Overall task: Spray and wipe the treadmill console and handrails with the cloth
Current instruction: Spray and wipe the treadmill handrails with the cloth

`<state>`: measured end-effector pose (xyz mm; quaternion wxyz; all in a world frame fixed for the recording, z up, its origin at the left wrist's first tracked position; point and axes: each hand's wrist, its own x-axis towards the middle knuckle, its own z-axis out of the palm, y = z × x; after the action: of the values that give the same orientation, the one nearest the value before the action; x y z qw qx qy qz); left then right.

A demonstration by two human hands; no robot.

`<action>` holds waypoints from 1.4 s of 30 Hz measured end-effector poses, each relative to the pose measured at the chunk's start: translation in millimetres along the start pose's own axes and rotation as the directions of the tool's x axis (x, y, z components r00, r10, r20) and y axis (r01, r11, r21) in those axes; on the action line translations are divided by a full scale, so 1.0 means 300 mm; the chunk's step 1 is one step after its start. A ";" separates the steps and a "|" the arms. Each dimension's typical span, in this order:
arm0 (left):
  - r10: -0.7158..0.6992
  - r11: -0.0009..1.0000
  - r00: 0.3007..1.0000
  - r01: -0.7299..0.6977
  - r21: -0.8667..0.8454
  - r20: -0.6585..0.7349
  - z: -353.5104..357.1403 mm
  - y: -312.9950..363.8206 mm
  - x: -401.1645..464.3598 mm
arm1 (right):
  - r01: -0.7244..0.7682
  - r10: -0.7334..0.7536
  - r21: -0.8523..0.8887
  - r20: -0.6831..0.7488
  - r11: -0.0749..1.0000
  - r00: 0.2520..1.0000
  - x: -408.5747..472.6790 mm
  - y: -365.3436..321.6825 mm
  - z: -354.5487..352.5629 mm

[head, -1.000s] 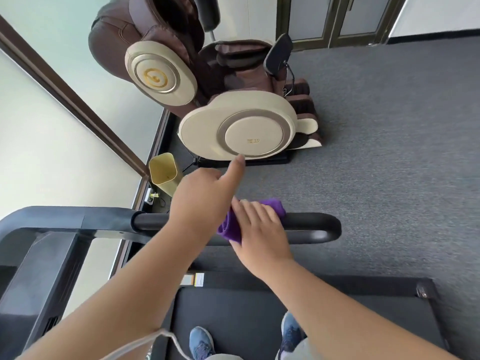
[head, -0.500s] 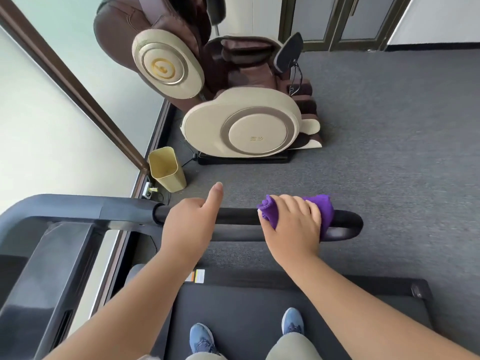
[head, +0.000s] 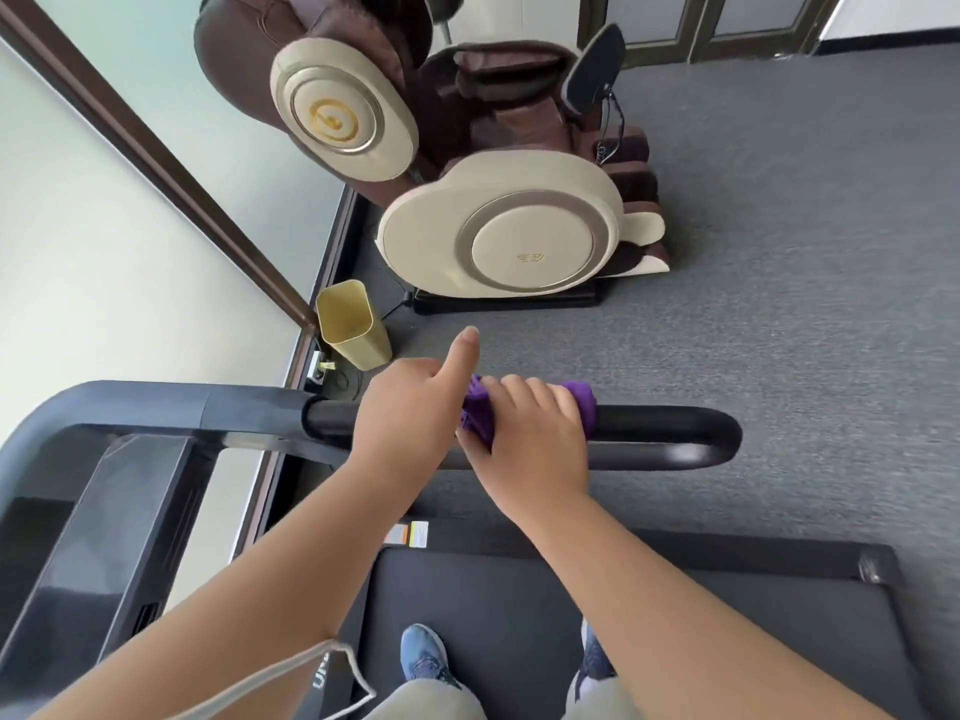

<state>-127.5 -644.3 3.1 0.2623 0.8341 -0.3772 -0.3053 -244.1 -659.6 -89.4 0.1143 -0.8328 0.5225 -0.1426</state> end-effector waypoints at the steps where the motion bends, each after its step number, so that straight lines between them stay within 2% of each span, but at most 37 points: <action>1: 0.007 1.000 1.000 -0.007 0.012 0.019 0.028 0.016 -0.005 | -0.015 0.015 0.009 -0.017 1.000 1.000 -0.014 0.054 -0.019; 6: 0.010 0.999 0.998 -0.013 0.044 0.068 0.160 0.082 -0.033 | -0.091 0.096 0.052 -0.104 0.995 0.990 -0.072 0.323 -0.111; 7: 0.002 0.999 0.998 -0.004 0.033 0.066 0.181 0.093 -0.037 | -0.120 0.130 0.088 -0.121 0.989 0.984 -0.081 0.367 -0.126; 9: -0.013 1.000 0.998 0.012 0.021 0.059 0.214 0.114 -0.044 | -0.237 0.286 0.273 -0.157 0.932 0.945 -0.100 0.455 -0.139; 10: -0.016 1.000 0.998 0.015 0.020 0.060 0.227 0.127 -0.047 | -0.316 0.411 0.415 -0.162 0.853 0.897 -0.106 0.494 -0.151; 11: -0.016 1.000 0.998 0.015 0.015 0.060 0.237 0.140 -0.051 | -0.404 0.561 0.594 -0.097 0.695 0.822 -0.105 0.528 -0.166; 13: -0.013 1.000 0.999 0.014 -0.012 0.052 0.250 0.159 -0.055 | -0.517 0.753 0.815 0.162 0.261 0.637 -0.086 0.567 -0.201; 14: -0.012 1.000 0.999 0.014 -0.028 0.051 0.254 0.165 -0.055 | -0.535 0.767 0.837 0.268 0.114 0.583 -0.077 0.585 -0.211; 16: -0.010 0.998 0.998 0.013 -0.056 0.057 0.255 0.173 -0.058 | -0.582 0.750 0.813 0.378 0.012 0.543 -0.067 0.610 -0.220; 20: -0.021 0.997 0.998 0.026 -0.075 0.066 0.224 0.179 -0.069 | -0.598 0.744 0.801 0.420 -0.034 0.520 -0.052 0.625 -0.223; 22: -0.030 0.995 0.997 0.036 -0.091 0.071 0.201 0.172 -0.069 | -0.607 0.765 0.794 0.383 0.013 0.518 -0.056 0.597 -0.219; 24: -0.035 0.992 0.996 0.044 -0.114 0.084 0.182 0.165 -0.068 | -0.610 0.790 0.778 0.274 0.153 0.548 -0.063 0.552 -0.213; 25: -0.044 0.988 0.995 0.056 -0.143 0.091 0.176 0.161 -0.068 | -0.599 0.787 0.757 0.191 0.263 0.587 -0.063 0.527 -0.212; 26: -0.054 0.982 0.994 0.070 -0.174 0.099 0.172 0.160 -0.069 | -0.576 0.757 0.716 0.103 0.394 0.645 -0.059 0.496 -0.209; 28: -0.052 0.977 0.992 0.074 -0.200 0.111 0.171 0.159 -0.070 | -0.447 0.579 0.569 -0.066 0.691 0.812 -0.038 0.424 -0.207; 30: -0.046 0.977 0.991 0.070 -0.201 0.123 0.179 0.162 -0.070 | -0.312 0.371 0.341 -0.123 0.887 0.921 -0.021 0.358 -0.190; 32: -0.047 0.977 0.989 0.075 -0.198 0.141 0.196 0.169 -0.070 | -0.241 0.270 0.188 -0.148 0.952 0.951 -0.021 0.348 -0.164; 33: -0.046 0.978 0.988 0.075 -0.194 0.147 0.208 0.173 -0.070 | -0.216 0.245 0.167 -0.179 0.962 0.953 -0.027 0.365 -0.155; 35: -0.035 0.982 0.987 0.063 -0.176 0.157 0.232 0.182 -0.072 | -0.213 0.253 0.178 -0.245 0.961 0.936 -0.047 0.430 -0.137; 36: -0.026 0.985 0.987 0.053 -0.166 0.161 0.243 0.187 -0.074 | -0.244 0.309 0.252 -0.264 0.937 0.914 -0.053 0.466 -0.139; 37: -0.018 0.986 0.986 0.044 -0.159 0.165 0.253 0.191 -0.076 | -0.328 0.447 0.415 -0.233 0.849 0.864 -0.055 0.507 -0.144; 38: -0.016 0.987 0.985 0.042 -0.155 0.169 0.265 0.196 -0.080 | -0.429 0.629 0.611 -0.149 0.665 0.763 -0.059 0.544 -0.149; 39: -0.019 0.986 0.985 0.047 -0.158 0.174 0.276 0.200 -0.085 | -0.488 0.776 0.792 0.030 0.366 0.630 -0.064 0.581 -0.146; 40: -0.024 0.985 0.984 0.053 -0.165 0.176 0.287 0.202 -0.091 | -0.460 0.823 0.885 0.210 0.069 0.528 -0.071 0.626 -0.121; 41: -0.026 0.984 0.984 0.056 -0.166 0.178 0.297 0.202 -0.096 | -0.403 0.829 0.911 0.296 -0.094 0.475 -0.075 0.662 -0.095; 42: -0.027 0.985 0.983 0.057 -0.162 0.182 0.306 0.204 -0.103 | -0.343 0.826 0.925 0.319 -0.164 0.465 -0.075 0.690 -0.069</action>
<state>-237.5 -674.2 -8.5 0.2895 0.7862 -0.3546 -0.4152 -434.3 -728.8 -143.2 0.5291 -0.1656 0.6551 -0.5133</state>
